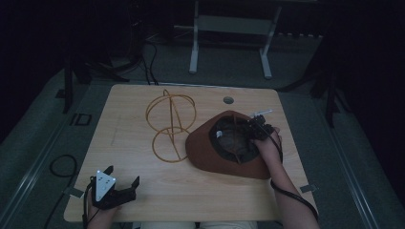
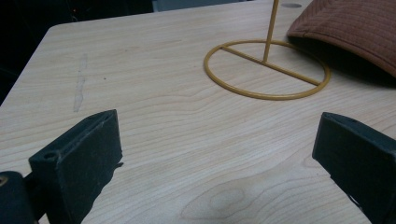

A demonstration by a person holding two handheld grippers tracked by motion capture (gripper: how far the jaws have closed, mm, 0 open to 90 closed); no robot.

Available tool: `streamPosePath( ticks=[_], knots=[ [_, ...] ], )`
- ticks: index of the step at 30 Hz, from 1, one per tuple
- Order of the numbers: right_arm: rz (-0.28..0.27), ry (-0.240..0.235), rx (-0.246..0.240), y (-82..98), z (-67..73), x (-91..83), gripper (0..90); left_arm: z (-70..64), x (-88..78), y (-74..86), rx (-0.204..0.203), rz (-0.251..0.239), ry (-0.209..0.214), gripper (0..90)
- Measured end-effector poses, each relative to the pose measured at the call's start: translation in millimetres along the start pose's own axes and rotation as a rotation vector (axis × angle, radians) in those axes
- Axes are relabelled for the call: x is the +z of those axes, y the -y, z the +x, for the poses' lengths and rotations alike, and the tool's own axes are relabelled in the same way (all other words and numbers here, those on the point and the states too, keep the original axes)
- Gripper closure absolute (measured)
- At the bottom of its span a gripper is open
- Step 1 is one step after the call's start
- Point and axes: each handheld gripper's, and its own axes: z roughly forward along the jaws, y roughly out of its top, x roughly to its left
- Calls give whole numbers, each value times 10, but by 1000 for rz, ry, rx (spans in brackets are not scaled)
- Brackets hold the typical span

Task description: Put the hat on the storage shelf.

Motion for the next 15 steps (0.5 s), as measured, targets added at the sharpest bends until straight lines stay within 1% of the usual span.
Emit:
streamPosePath(
  ticks=[2, 3, 5, 6, 8, 9, 11, 12, 13, 14, 15],
  knots=[
    [-3, 42, -23, 5, 22, 16, 578, -5, 5, 5, 5, 2, 1, 20],
    [-2, 55, -26, 11, 30, 24, 614, -7, 7, 5, 5, 6, 1, 20],
    [-7, 78, -14, 29, 42, 41, 692, -6, 6, 6, 3, 1, 6, 20],
    [-14, 98, 0, 38, 42, 35, 757, -5, 6, 6, 3, 2, 6, 20],
    [-26, 104, 20, 52, 38, 29, 817, -2, 9, 8, 3, 3, 4, 20],
    [-34, 109, 22, 58, 37, 25, 826, -2, 10, 9, 2, 6, 3, 20],
    [-61, 115, 51, 68, 29, -7, 837, 0, 14, 9, -1, 11, 5, 20],
    [-87, 108, 84, 70, 3, -49, 840, 0, 14, 8, -5, 14, 9, 20],
    [-102, 99, 106, 69, -15, -80, 842, -3, 16, 6, -9, 18, 17, 20],
    [-129, 83, 138, 68, -46, -137, 843, -7, 17, 4, -10, 18, 26, 20],
    [-148, 74, 155, 64, -67, -187, 844, -12, 18, 2, -10, 18, 31, 20]
  ],
)
